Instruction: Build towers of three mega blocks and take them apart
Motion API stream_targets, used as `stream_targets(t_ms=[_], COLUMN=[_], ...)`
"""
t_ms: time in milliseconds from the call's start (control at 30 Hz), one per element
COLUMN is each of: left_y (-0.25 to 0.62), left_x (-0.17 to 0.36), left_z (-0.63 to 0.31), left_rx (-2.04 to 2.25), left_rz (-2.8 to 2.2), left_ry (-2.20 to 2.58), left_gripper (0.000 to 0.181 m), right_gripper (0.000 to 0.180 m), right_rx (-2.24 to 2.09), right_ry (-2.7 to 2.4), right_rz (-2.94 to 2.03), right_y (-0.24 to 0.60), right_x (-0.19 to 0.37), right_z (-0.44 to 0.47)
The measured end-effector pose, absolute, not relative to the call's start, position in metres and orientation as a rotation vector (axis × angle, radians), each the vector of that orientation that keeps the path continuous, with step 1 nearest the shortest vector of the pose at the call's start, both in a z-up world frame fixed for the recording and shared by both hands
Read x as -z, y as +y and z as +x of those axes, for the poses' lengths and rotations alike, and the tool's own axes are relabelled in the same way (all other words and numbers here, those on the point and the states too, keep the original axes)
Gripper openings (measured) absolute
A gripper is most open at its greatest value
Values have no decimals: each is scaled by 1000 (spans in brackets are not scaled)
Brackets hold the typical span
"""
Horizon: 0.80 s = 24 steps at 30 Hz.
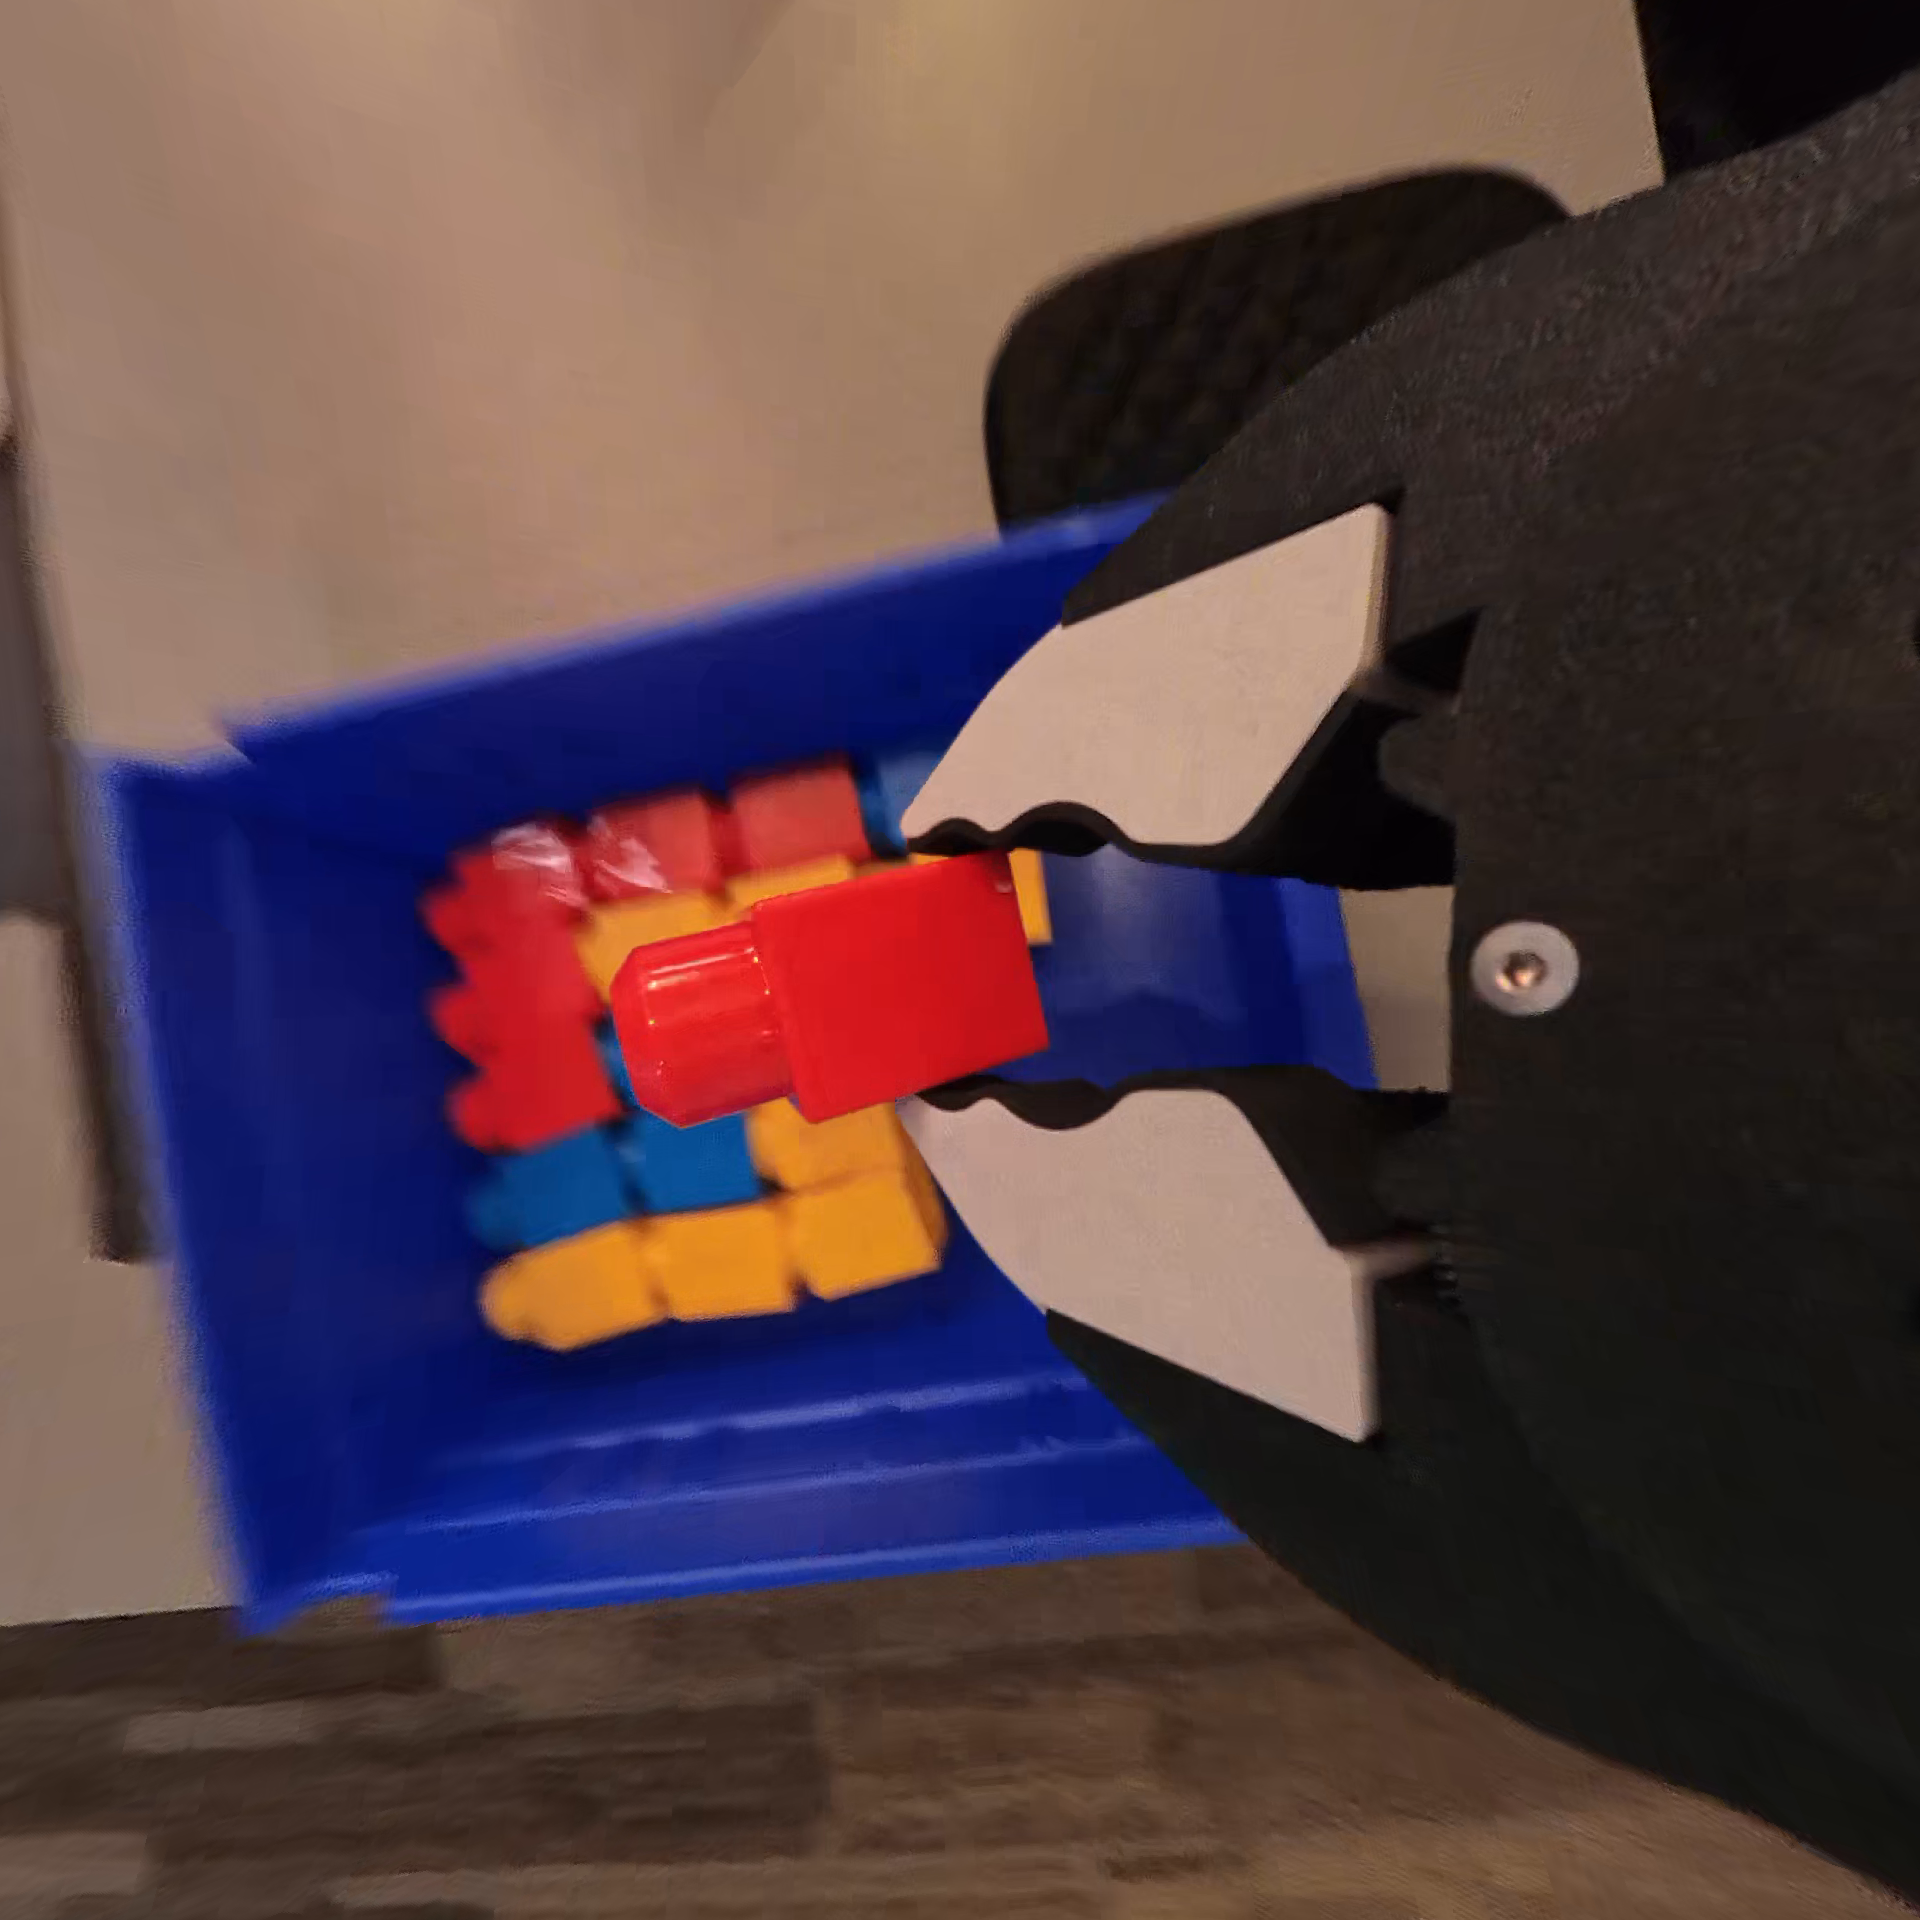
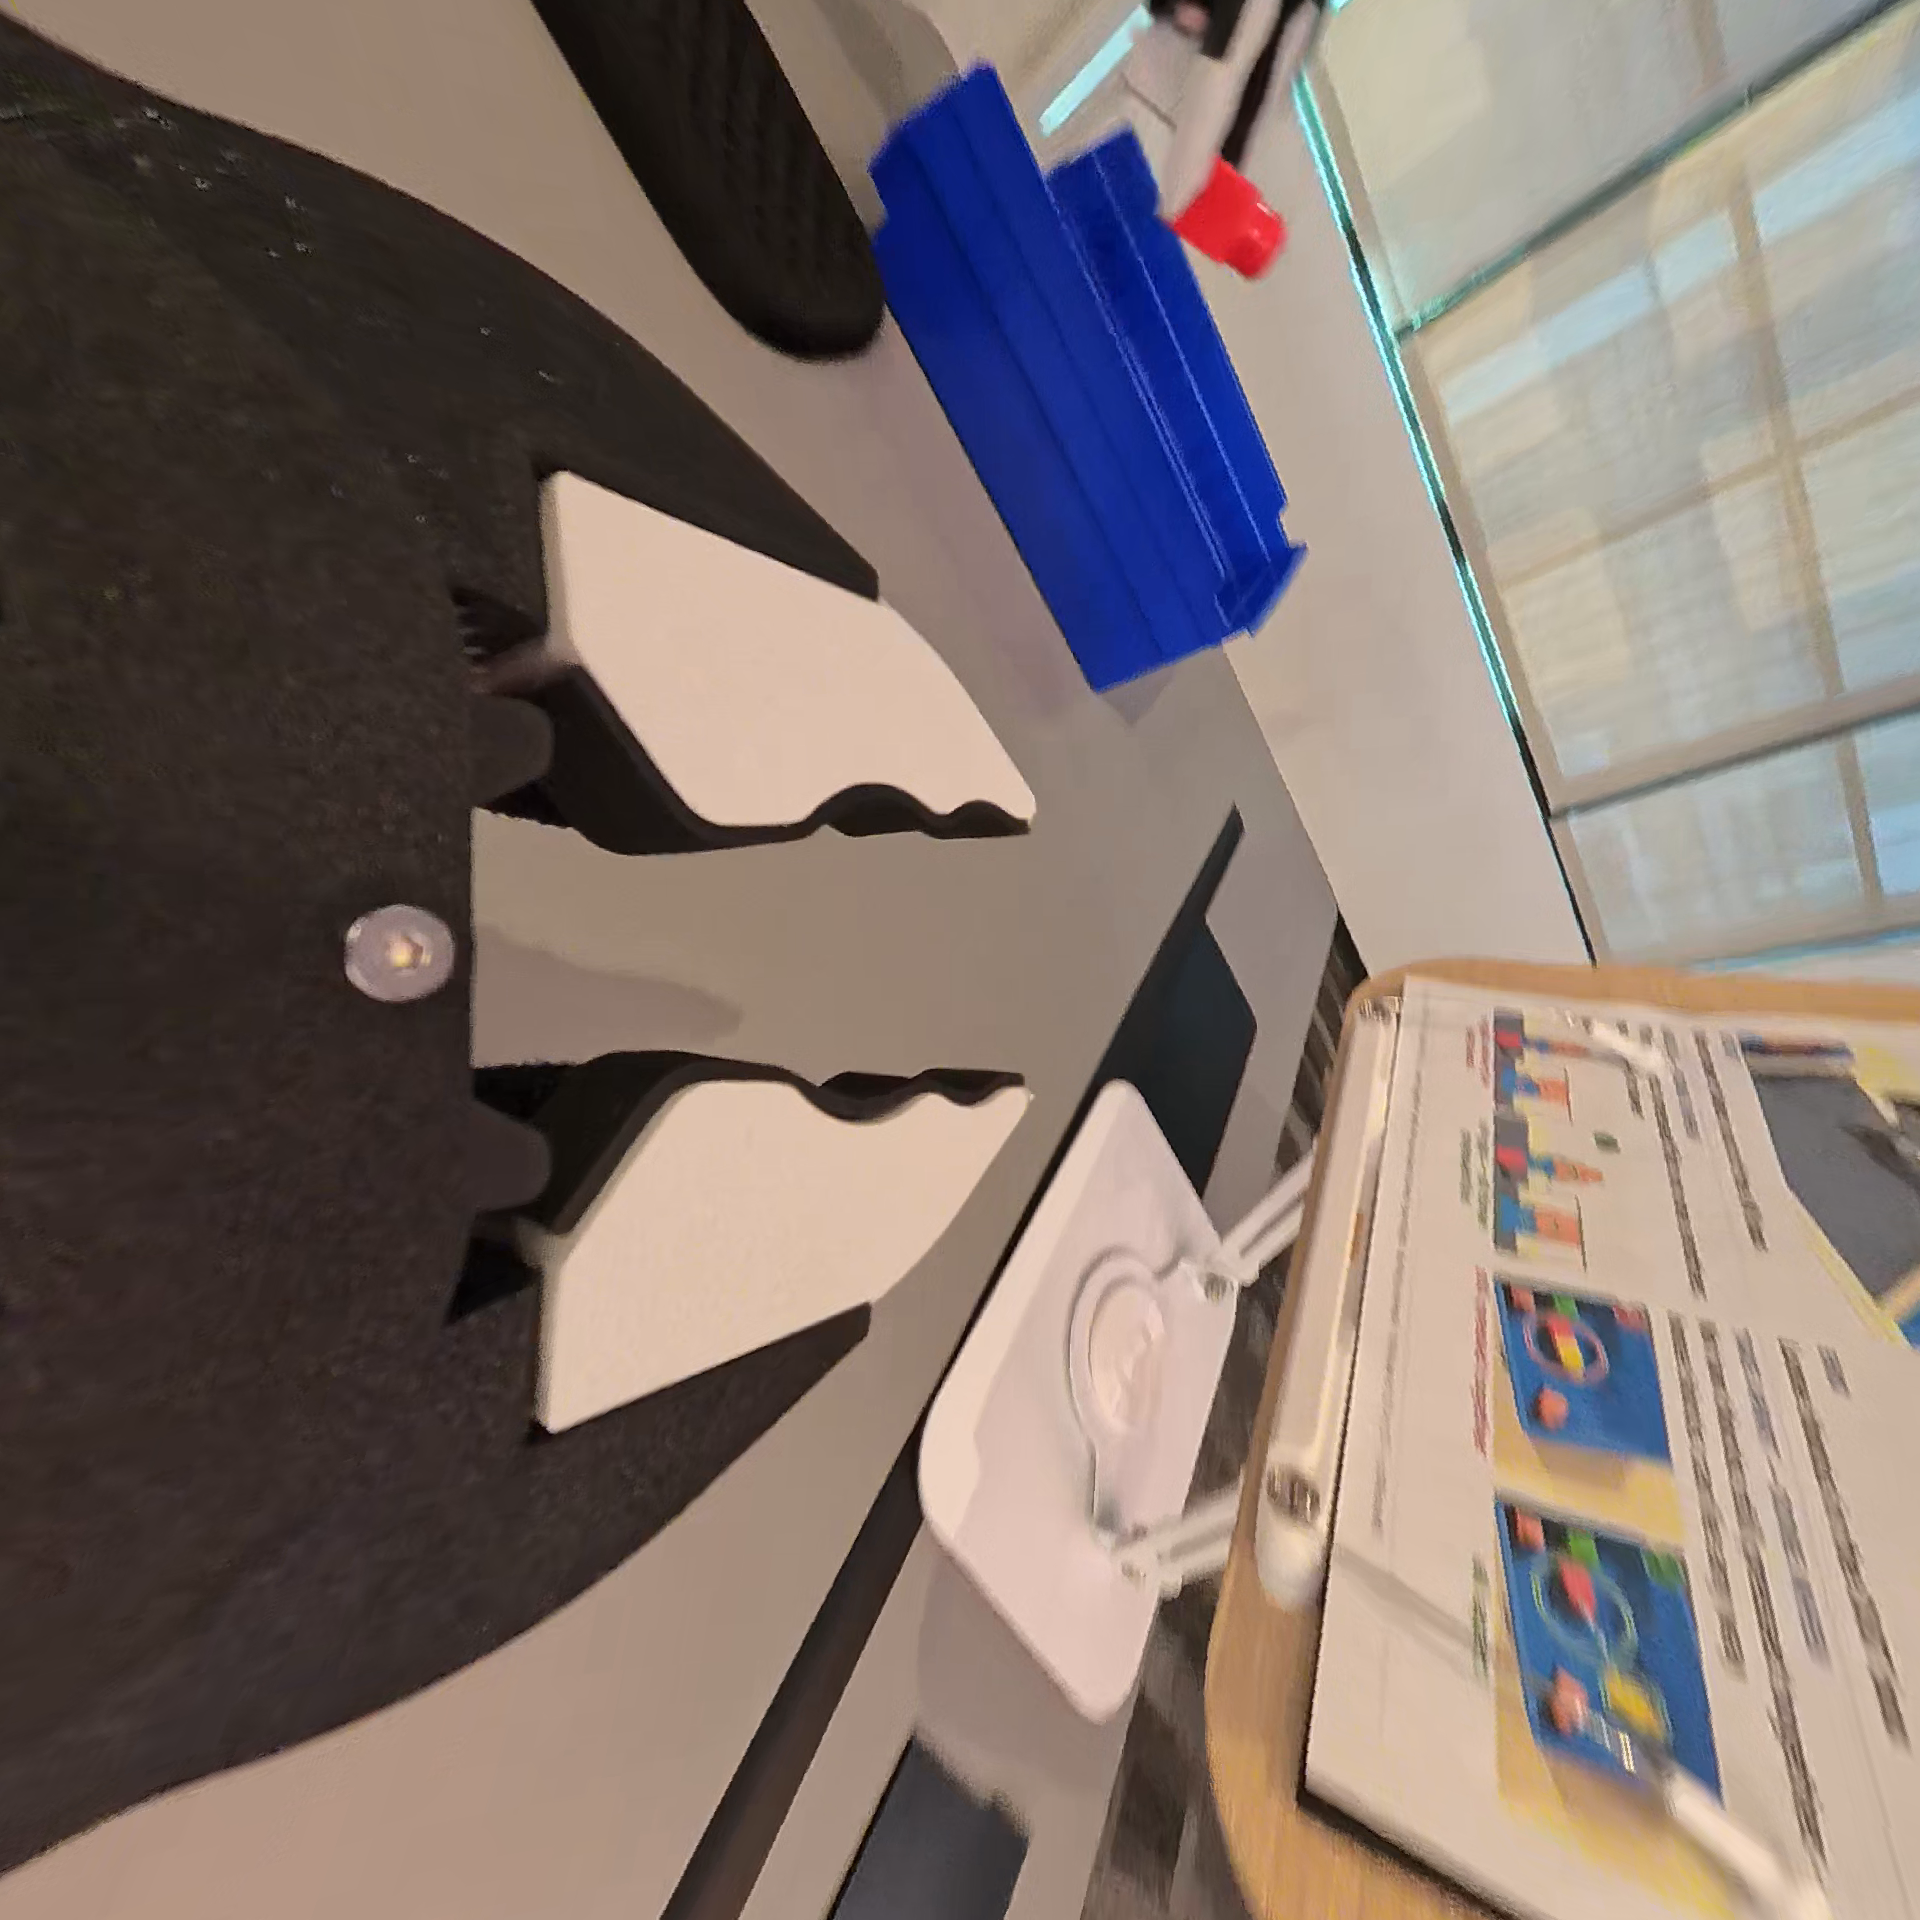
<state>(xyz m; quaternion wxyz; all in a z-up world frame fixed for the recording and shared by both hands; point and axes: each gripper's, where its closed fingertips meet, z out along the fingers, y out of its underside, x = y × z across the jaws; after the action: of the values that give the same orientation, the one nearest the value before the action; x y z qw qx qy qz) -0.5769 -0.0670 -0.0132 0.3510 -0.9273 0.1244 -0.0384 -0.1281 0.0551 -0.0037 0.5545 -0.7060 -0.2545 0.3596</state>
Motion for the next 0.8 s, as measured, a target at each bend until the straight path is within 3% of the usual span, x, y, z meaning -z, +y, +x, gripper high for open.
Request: stream_targets(t_ms=[333, 567, 800], left_y=[-82, -96, -106], left_x=[-79, -81, -77], left_z=[-345, -244, -207], left_rx=[633, 768, 845], left_rz=[-1765, -1539, -1467], left_ry=[802, 943, 1008], left_gripper=[40, 40, 40], right_gripper=[48, 56, 65], right_rx=[-1490, -1561, -1609], right_ry=[-960, -1049, -1083], right_rz=[-1298, -1109, -1010], right_y=[-41, -81, -94], right_x=[-50, -86, -96], right_z=[-212, -225, -217])
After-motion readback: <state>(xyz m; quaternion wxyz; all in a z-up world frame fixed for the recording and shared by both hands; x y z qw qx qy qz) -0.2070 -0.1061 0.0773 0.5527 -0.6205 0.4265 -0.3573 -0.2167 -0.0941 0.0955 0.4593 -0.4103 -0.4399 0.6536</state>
